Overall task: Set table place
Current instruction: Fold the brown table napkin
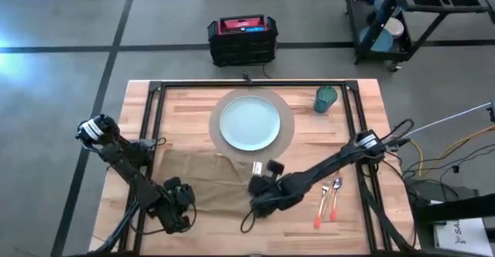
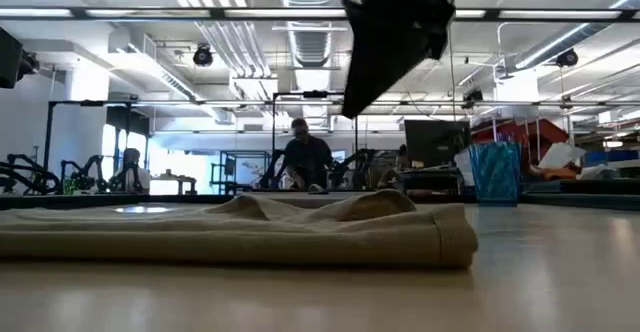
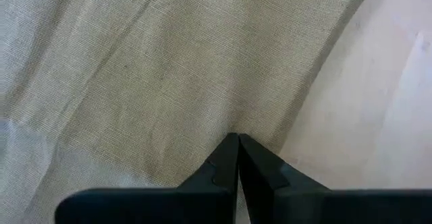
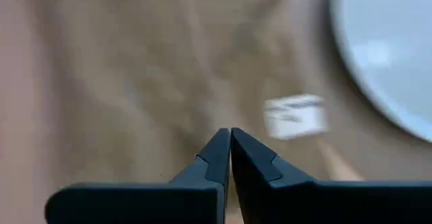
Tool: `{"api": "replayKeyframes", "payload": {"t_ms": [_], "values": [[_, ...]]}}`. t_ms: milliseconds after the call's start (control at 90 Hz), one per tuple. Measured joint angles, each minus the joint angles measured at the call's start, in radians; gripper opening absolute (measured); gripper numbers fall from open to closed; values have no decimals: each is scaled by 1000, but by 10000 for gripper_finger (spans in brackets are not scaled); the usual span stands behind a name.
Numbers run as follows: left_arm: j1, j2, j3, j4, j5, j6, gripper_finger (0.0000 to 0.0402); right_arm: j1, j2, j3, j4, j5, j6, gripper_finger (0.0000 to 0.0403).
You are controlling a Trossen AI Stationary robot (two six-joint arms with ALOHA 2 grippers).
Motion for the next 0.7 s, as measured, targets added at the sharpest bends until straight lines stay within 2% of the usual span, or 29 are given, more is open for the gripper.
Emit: {"api": "replayKeyframes", "payload": {"t_ms": [244, 422, 511, 578, 700], "values": [[0, -13, -2, -6, 1, 0, 0, 1, 106, -4, 84, -132, -9, 0], [2, -14, -2, -6, 1, 28, 0, -10, 127, -17, 82, -142, -23, 0], [5, -14, -2, -6, 4, 33, 0, -48, 128, -34, 68, -110, -47, 0], [5, -14, -2, -6, 7, 33, 0, -80, 129, -46, 24, -30, -65, 0], [6, -16, -1, -6, 28, 32, 0, -140, 124, -47, -213, 126, -34, 0]]}}
